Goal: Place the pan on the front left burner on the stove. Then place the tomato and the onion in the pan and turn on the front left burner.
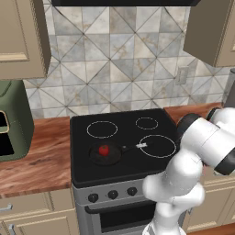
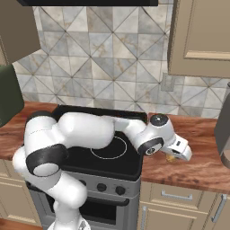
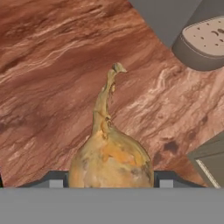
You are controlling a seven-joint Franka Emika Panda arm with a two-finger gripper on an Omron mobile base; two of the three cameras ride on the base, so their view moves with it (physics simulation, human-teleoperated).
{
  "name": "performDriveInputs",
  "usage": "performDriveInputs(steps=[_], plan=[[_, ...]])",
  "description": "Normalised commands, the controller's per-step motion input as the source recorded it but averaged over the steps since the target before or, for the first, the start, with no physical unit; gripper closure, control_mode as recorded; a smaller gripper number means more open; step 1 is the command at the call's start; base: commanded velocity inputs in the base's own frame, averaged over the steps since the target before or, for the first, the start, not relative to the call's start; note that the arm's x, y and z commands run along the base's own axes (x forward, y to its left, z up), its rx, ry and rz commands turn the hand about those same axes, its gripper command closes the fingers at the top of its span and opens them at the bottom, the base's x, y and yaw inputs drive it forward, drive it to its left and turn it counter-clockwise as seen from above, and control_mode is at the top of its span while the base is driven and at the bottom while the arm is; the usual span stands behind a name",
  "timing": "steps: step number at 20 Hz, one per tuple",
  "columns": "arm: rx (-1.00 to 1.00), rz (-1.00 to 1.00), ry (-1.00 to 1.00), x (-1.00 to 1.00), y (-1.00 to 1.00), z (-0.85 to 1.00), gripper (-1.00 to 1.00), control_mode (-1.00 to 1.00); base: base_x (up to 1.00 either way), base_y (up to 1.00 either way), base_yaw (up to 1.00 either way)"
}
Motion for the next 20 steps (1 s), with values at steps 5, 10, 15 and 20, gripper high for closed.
performDriveInputs(steps=[5, 10, 15, 20], plan=[[0.00, 0.00, 0.01, -0.11, 0.52, 0.69, 1.00, -1.00, 0.00, 0.00, 0.00], [0.01, 0.00, 0.03, -0.10, 0.53, 0.61, 1.00, -1.00, 0.00, 0.00, 0.00], [0.04, 0.00, 0.05, -0.11, 0.52, 0.32, 1.00, -1.00, 0.00, 0.00, 0.00], [0.06, 0.00, 0.06, -0.14, 0.57, 0.03, 1.00, -1.00, 0.00, 0.00, 0.00]])
